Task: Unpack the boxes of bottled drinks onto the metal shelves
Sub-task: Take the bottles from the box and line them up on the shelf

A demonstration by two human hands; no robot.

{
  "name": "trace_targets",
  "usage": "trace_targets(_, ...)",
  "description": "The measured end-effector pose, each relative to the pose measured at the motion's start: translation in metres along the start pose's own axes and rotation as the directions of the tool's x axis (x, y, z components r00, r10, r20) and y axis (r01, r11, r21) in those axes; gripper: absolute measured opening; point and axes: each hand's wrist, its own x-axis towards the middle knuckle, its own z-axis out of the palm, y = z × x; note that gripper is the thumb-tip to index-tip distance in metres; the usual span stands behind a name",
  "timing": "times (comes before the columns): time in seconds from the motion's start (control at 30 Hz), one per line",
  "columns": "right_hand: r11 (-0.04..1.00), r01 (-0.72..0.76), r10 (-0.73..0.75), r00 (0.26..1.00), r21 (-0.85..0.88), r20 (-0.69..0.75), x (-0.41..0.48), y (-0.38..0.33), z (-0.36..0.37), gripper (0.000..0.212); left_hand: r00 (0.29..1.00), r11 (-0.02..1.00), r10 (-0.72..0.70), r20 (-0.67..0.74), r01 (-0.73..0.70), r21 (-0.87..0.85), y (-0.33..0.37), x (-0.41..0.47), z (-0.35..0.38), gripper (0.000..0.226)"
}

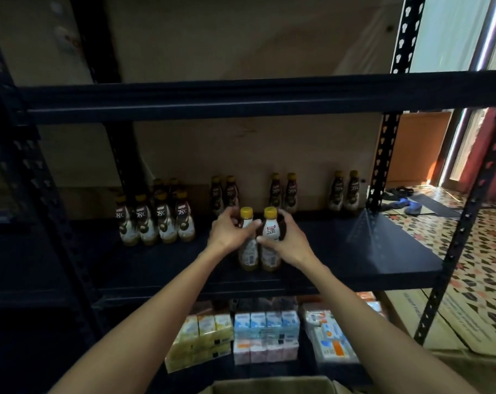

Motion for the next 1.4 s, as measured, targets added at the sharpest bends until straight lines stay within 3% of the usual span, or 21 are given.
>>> trace_targets(0.07,0.998,0.058,-0.058,0.997,-0.015,-0.043,0.005,-0.012,-0.011,0.09,0.997,0.997,0.065,0.031,-0.064,-0.039,0.014,0.008,-0.014,0.065)
trace_targets(0.1,0.996,0.086,-0.087,0.996,-0.028,-0.027,0.01,-0.017,-0.016,0.082,0.986,0.993,0.115,0.118,-0.112,-0.027,0.021,0.011,-0.022,0.058)
trace_targets(0.17,0.983,0.133,-0.127,0.99,-0.124,0.061,0.019,-0.025,-0.022,0.064,0.916,0.961,0.194,0.351,-0.249,0.119,0.029,0.019,-0.035,0.046)
trace_targets(0.23,0.958,0.139,-0.11,0.986,-0.25,0.125,0.028,-0.028,-0.023,0.045,0.877,0.896,0.215,0.429,-0.352,0.271,0.034,0.026,-0.04,0.038)
trace_targets(0.33,0.945,0.106,-0.067,0.989,-0.309,0.134,0.036,-0.032,-0.022,0.032,0.909,0.86,0.225,0.351,-0.355,0.367,0.04,0.03,-0.037,0.032)
trace_targets(0.43,0.946,0.093,-0.057,0.991,-0.31,0.122,0.037,-0.037,-0.021,0.031,0.941,0.853,0.205,0.268,-0.306,0.422,0.043,0.03,-0.032,0.042)
trace_targets(0.53,0.953,0.093,-0.061,0.991,-0.287,0.117,0.036,-0.036,-0.02,0.03,0.928,0.848,0.164,0.336,-0.307,0.432,0.046,0.031,-0.033,0.055)
trace_targets(0.63,0.954,0.091,-0.059,0.991,-0.285,0.12,0.035,-0.034,-0.021,0.032,0.888,0.801,0.142,0.437,-0.363,0.477,0.049,0.033,-0.037,0.049)
trace_targets(0.73,0.957,0.087,-0.056,0.992,-0.277,0.117,0.033,-0.036,-0.022,0.034,0.923,0.788,0.154,0.352,-0.329,0.52,0.051,0.034,-0.035,0.038)
trace_targets(0.8,0.959,0.081,-0.052,0.992,-0.273,0.114,0.032,-0.038,-0.022,0.033,0.944,0.809,0.118,0.308,-0.271,0.521,0.052,0.033,-0.033,0.048)
trace_targets(0.9,0.96,0.077,-0.05,0.993,-0.268,0.105,0.031,-0.04,-0.02,0.031,0.929,0.803,0.083,0.36,-0.276,0.528,0.051,0.031,-0.034,0.07)
trace_targets(1.1,0.959,0.084,-0.068,0.995,-0.269,0.067,0.025,-0.045,-0.019,0.028,0.954,0.867,0.079,0.288,-0.209,0.453,0.048,0.025,-0.03,0.05)
trace_targets(1.27,0.921,0.121,-0.127,0.992,-0.371,0.009,0.021,-0.047,-0.021,0.041,0.964,0.903,0.087,0.249,-0.182,0.388,0.045,0.022,-0.026,0.051)
trace_targets(1.4,0.938,0.09,-0.078,0.996,-0.336,0.047,0.03,-0.054,-0.028,0.033,0.966,0.892,0.088,0.243,-0.185,0.412,0.044,0.021,-0.026,0.047)
